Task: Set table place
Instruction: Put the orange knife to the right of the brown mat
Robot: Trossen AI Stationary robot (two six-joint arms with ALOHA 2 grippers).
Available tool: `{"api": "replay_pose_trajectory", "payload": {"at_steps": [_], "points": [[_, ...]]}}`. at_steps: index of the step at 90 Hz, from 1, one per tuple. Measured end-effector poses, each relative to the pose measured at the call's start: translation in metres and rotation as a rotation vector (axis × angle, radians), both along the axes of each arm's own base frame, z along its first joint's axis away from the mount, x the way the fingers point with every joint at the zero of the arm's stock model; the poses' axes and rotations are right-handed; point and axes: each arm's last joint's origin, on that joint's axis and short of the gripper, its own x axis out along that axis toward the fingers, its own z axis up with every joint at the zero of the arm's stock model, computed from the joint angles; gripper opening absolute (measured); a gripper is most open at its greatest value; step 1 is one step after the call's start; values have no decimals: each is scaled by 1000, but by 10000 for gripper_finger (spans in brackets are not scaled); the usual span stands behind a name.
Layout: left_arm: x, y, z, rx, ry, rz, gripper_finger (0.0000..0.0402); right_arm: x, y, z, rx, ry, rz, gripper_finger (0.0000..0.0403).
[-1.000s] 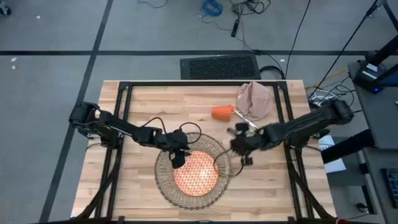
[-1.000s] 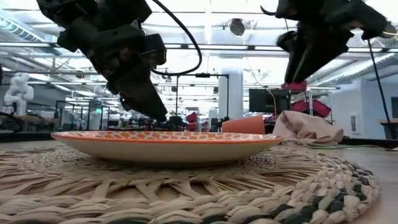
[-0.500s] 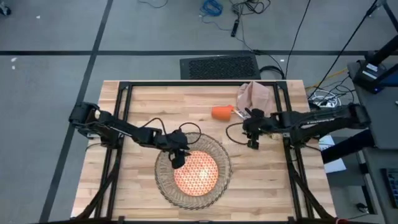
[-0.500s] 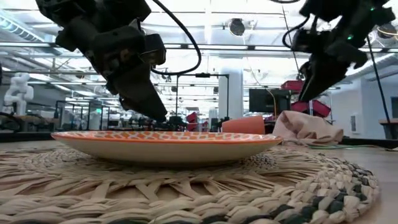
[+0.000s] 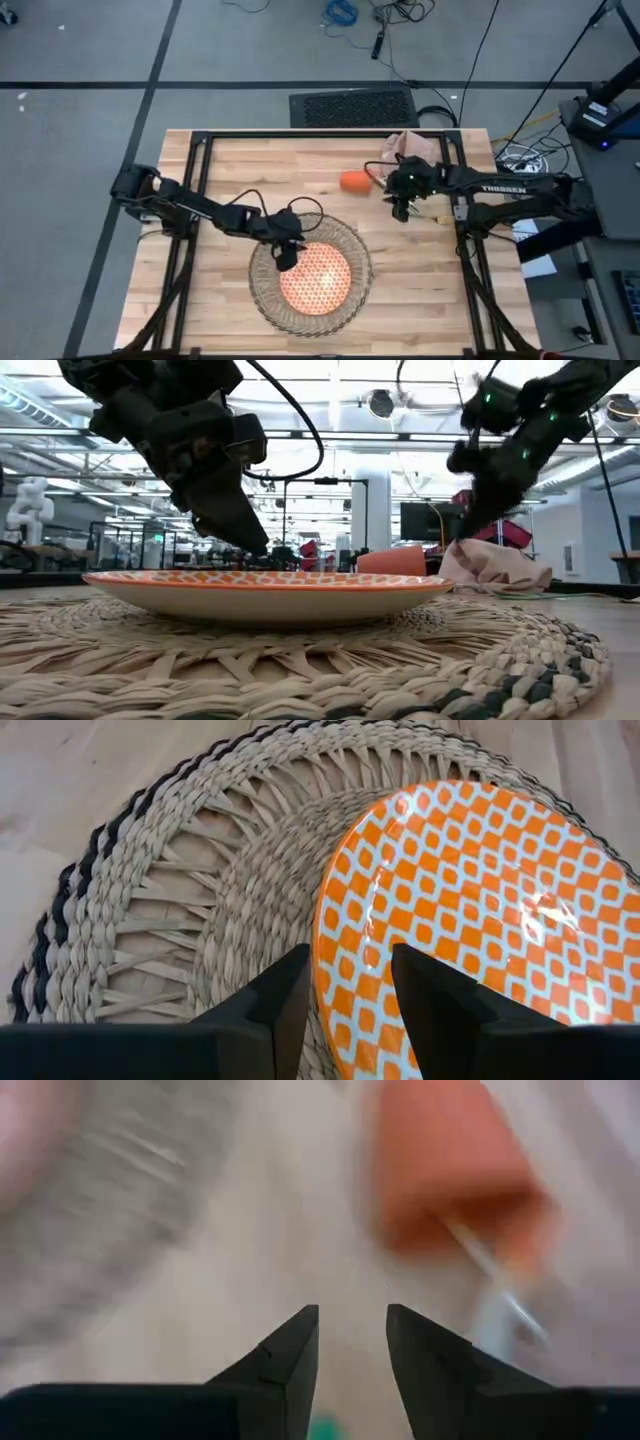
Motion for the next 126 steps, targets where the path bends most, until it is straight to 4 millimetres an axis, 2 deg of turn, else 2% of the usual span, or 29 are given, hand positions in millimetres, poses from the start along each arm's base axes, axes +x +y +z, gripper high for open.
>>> {"api": "replay_pose_trajectory", "payload": {"at_steps": [32, 56, 80, 98, 126], "points": [[1, 0, 1, -3, -8, -2, 128, 15, -12, -28, -49, 109, -53, 109], [0, 0, 0, -2, -6, -3, 128, 15, -24, -45, -45, 190, -97, 109], [0, 0, 0, -2, -5, -2, 128, 13, -35, -44, -60, 162, -136, 109], [0, 0, 0, -2, -6, -2, 128, 13, -36, -43, -57, 156, -138, 109], [0, 0, 0, 2, -6, -5, 128, 17, -38, -22, -77, 63, -137, 109]]}}
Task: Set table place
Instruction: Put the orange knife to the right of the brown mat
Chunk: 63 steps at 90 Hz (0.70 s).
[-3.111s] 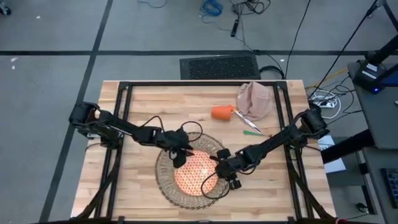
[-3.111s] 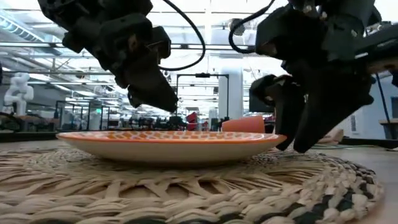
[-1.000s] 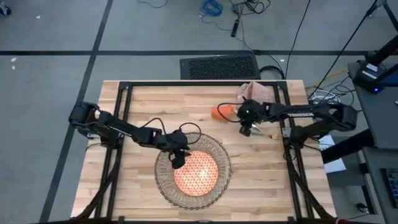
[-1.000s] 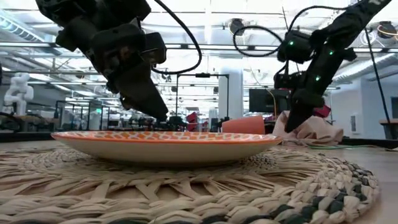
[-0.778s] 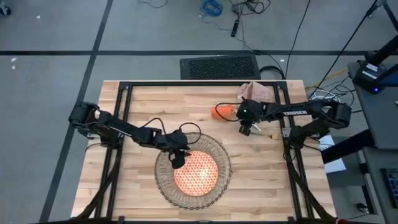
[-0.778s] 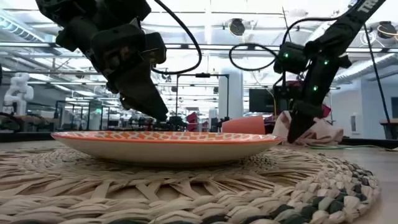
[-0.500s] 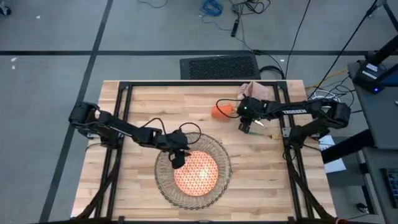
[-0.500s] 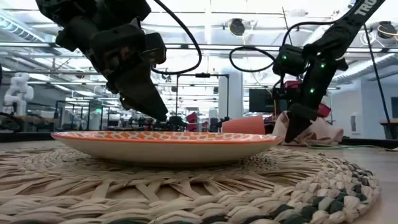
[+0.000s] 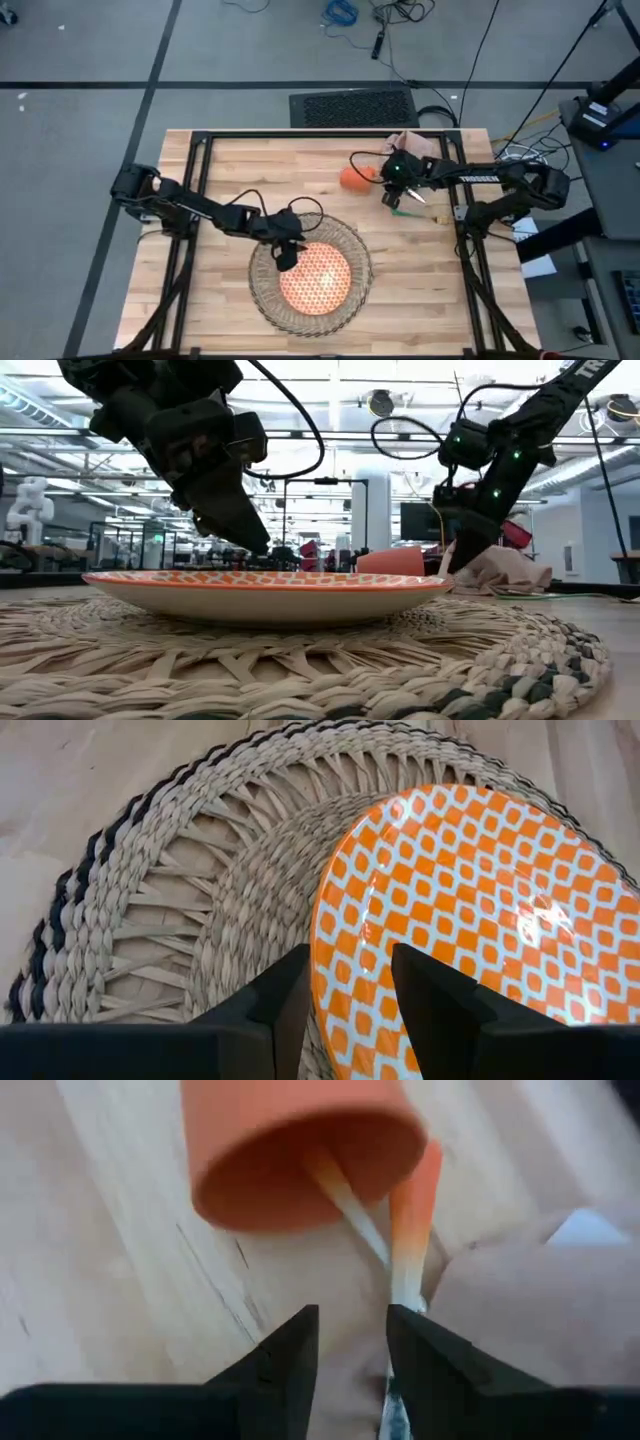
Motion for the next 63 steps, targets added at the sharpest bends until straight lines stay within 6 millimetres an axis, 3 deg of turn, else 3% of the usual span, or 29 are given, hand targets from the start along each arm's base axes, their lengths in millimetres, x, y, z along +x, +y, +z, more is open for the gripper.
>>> {"api": "replay_pose_trajectory", "payload": {"at_steps": [39, 63], "points": [[0, 0, 0, 0, 0, 0, 128, -8, -14, -13, 38, 73, -60, 109], [0, 0, 0, 1, 0, 0, 128, -3, -17, -28, 76, 92, -52, 109]]}}
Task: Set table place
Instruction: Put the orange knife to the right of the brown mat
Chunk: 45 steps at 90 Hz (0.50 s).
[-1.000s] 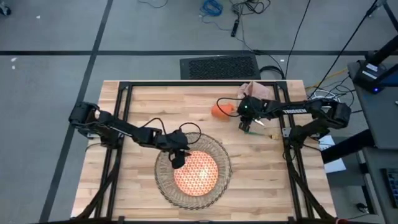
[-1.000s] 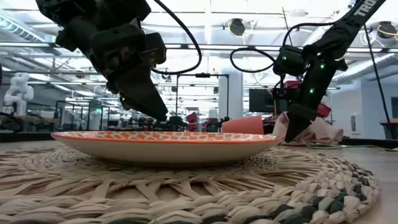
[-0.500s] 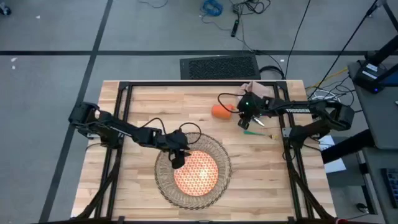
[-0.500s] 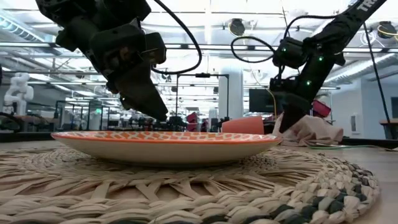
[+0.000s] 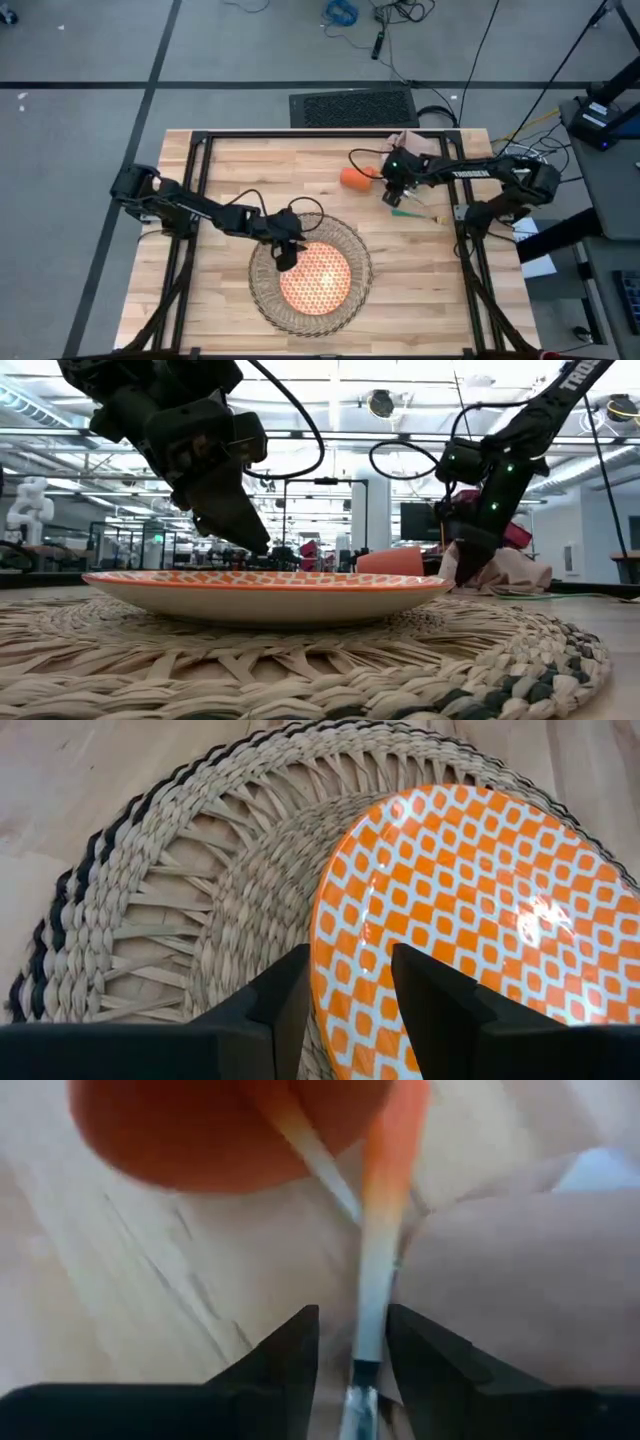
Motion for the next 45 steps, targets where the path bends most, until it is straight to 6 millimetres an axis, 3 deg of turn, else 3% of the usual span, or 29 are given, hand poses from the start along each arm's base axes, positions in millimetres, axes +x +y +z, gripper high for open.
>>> {"api": "replay_pose_trajectory", "payload": {"at_steps": [15, 32, 45], "points": [[0, 0, 0, 0, 0, 0, 128, 5, -3, -9, 4, 8, -8, 101], [0, 0, 0, 0, 0, 0, 128, 5, -3, -6, -27, 1, -6, 23], [0, 0, 0, 0, 0, 0, 128, 3, -2, -3, -37, 7, -10, 18]]}}
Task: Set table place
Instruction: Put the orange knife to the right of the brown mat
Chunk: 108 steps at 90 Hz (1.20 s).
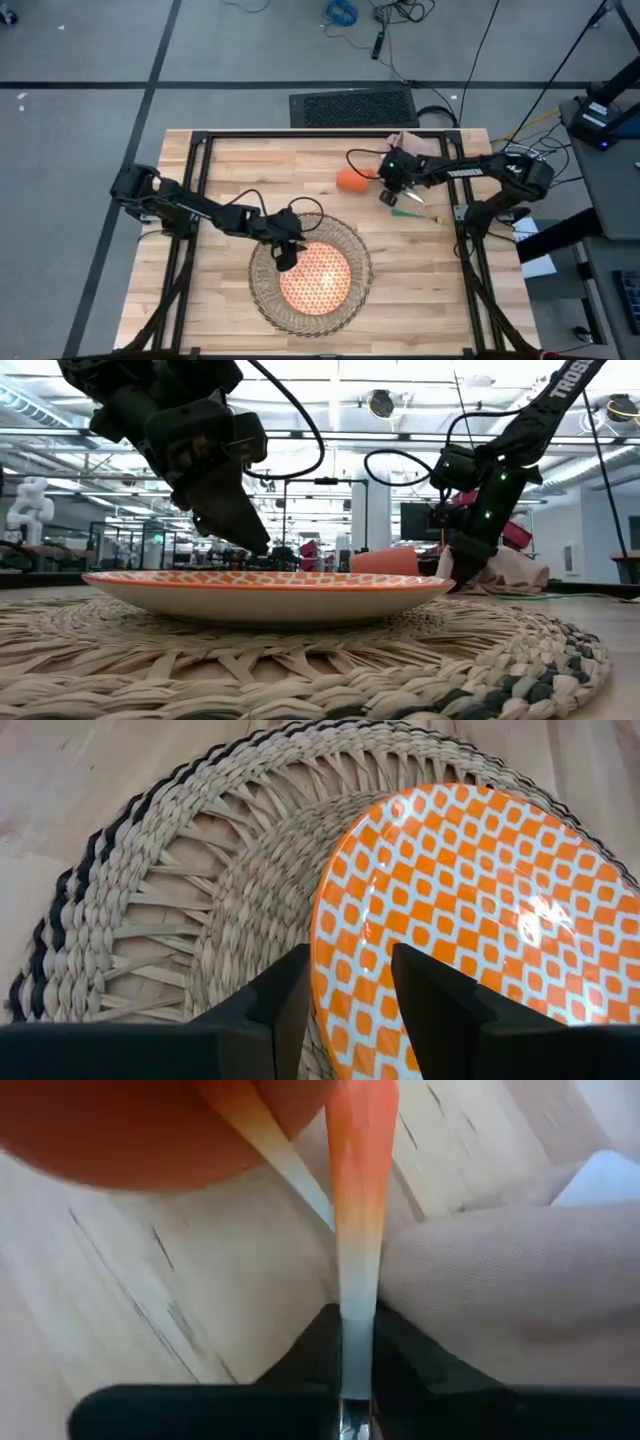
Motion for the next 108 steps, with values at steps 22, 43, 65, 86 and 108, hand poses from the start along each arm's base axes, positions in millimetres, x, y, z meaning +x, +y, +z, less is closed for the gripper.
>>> {"api": "replay_pose_trajectory", "payload": {"at_steps": [22, 43, 65, 86, 108], "points": [[0, 0, 0, 0, 2, 1, 128, 0, 6, 9, -32, -15, 11, 18], [0, 0, 0, 1, 4, 1, 128, -5, 12, 27, -59, -69, -11, 18], [0, 0, 0, 3, 3, 3, 128, -15, 22, 47, -88, -94, 2, 18], [0, 0, 0, 3, 3, 4, 128, -19, 43, 61, -96, -107, 110, 18], [0, 0, 0, 3, 3, 4, 128, -22, 74, 67, -30, -96, 233, 18]]}}
